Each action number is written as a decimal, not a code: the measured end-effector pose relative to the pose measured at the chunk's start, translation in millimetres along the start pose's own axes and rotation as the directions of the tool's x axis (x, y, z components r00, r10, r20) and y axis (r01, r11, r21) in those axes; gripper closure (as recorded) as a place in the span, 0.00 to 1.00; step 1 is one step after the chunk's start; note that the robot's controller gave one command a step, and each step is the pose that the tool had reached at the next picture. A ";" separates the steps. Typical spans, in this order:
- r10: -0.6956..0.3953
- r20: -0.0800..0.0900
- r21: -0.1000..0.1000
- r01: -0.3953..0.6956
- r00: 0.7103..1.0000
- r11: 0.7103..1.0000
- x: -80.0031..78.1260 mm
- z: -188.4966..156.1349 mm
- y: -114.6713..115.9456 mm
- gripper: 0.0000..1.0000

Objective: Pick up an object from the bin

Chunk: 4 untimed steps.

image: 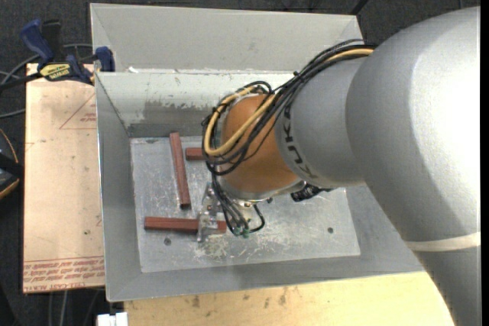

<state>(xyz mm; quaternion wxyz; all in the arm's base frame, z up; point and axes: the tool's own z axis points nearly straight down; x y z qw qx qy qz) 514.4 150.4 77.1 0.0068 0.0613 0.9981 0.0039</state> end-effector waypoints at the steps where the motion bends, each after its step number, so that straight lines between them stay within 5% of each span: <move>1: 0.000 -0.002 0.001 0.000 1.000 1.000 0.5 -3.1 -0.2 1.00; 2: 0.000 -0.016 0.008 0.000 1.000 1.000 3.4 -16.2 -1.7 1.00; 4: -0.001 -0.014 0.008 0.001 1.000 1.000 2.1 -51.2 -1.0 1.00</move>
Offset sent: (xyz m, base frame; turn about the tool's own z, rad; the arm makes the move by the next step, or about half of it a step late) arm 0.0000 0.0000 0.0869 0.0000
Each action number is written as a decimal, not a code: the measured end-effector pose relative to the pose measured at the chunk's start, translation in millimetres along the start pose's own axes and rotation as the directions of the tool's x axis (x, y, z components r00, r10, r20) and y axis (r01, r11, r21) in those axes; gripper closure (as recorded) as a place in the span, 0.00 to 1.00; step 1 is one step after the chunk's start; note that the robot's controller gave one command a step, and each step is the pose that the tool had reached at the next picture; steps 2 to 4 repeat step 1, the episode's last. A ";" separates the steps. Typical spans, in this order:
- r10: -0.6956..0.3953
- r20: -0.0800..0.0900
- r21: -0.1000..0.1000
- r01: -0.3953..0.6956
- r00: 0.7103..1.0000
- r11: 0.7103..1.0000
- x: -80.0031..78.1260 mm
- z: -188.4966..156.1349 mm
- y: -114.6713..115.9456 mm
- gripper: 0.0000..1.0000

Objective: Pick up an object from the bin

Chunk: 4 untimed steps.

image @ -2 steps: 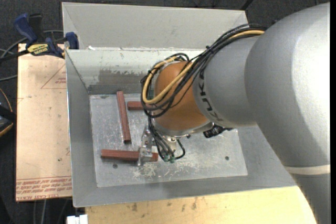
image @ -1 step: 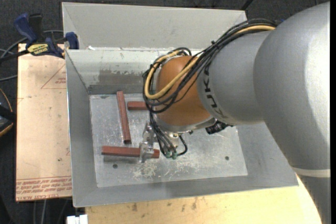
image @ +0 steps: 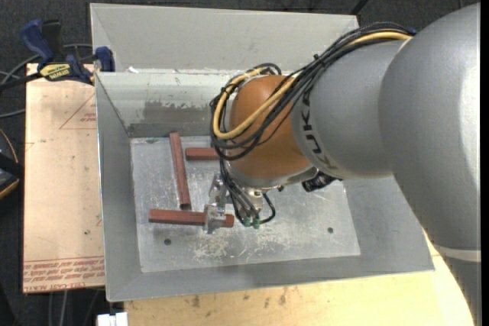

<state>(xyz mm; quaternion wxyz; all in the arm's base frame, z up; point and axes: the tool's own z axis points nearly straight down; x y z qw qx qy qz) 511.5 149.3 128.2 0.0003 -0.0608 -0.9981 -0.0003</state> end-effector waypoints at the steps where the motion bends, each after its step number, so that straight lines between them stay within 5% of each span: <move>1: 0.000 0.002 -0.001 0.000 1.000 1.000 -0.3 -18.0 0.1 1.00; 4: 0.000 0.002 -0.001 0.000 1.000 1.000 -0.3 -18.0 0.1 1.00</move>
Offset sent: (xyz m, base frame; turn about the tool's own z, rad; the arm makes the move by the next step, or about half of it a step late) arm 0.0001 0.0000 0.0354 0.0000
